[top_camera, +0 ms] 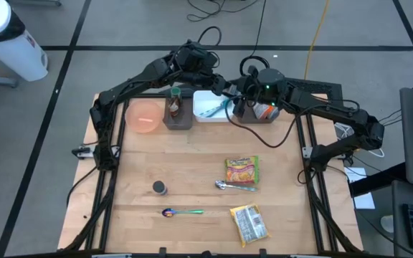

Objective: Pick & Place Food Item
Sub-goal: Put the white seasoning bottle into the left black bin

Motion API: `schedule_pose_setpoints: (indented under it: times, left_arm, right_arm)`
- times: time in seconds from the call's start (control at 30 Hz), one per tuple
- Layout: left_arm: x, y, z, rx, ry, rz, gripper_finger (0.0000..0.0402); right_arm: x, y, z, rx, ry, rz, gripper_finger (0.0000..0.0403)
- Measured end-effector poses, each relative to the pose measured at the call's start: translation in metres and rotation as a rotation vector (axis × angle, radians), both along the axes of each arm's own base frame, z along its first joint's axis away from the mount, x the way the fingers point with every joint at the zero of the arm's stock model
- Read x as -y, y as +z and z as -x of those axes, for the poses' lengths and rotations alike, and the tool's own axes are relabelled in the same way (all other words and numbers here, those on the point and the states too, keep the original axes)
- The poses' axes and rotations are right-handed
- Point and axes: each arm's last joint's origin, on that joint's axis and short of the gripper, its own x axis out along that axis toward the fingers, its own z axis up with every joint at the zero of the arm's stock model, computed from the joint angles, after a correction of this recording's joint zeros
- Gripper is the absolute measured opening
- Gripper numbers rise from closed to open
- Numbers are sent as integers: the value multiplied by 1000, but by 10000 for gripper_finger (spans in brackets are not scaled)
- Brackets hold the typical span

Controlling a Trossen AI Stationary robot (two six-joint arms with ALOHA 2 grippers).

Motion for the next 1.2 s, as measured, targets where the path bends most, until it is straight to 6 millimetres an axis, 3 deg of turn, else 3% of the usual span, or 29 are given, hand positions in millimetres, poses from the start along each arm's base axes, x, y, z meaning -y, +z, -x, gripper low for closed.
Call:
schedule_pose_setpoints:
  times: [0.53, 0.73, 1.2]
  left_arm:
    - [0, 0, 0, -9, 17, -26, 238]
    - [1, -2, 1, -32, 9, -29, 208]
    - [1, -2, 0, -25, -24, -18, 208]
  right_arm:
    - [0, 1, 0, 2, -1, 5, 191]
    - [0, 1, 0, 0, -2, 6, 191]
    - [0, 1, 0, 2, -2, 7, 191]
